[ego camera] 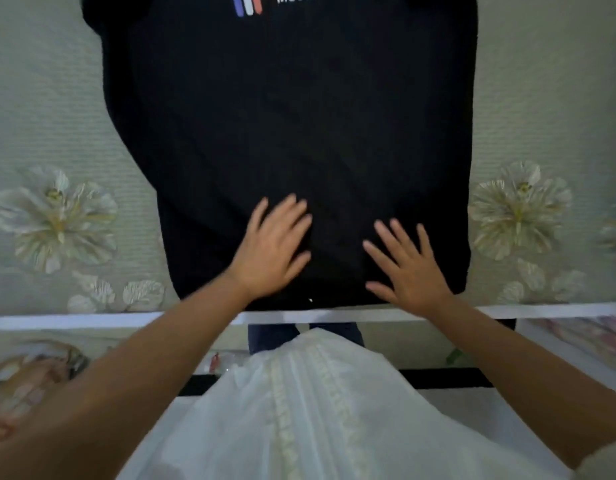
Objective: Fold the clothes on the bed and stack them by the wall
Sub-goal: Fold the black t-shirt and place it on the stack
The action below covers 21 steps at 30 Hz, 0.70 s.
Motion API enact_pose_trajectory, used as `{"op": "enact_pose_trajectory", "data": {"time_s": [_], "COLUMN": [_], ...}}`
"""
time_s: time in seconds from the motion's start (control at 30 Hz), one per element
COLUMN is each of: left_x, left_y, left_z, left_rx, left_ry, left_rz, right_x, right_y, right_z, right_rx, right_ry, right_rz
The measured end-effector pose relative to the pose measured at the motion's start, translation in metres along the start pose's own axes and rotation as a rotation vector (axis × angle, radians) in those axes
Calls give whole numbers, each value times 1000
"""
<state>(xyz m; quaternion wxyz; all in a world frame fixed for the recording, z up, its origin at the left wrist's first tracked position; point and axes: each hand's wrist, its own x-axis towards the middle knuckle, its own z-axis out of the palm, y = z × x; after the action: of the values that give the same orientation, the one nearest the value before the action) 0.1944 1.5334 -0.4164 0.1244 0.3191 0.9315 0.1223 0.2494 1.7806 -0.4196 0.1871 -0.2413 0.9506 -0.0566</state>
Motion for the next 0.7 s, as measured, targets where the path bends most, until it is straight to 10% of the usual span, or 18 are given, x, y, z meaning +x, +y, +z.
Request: {"op": "enact_pose_trajectory", "data": {"time_s": [0.13,0.53,0.7], "left_x": [-88,-106,-106], "left_y": [28,0,-10], "left_z": [14,8,-3], "left_rx": [50,-10,69], "left_ry": [-296,-90,-2], "left_rz": [-110,-73,-377], "right_x": [-42,-39,-31], "right_y": [2,19,25], "right_z": [9,-15,-19], "right_rx": [-110,-229,-221], "right_ry": [-109,-107,-45], "right_rz": [-69,-193,-91]}}
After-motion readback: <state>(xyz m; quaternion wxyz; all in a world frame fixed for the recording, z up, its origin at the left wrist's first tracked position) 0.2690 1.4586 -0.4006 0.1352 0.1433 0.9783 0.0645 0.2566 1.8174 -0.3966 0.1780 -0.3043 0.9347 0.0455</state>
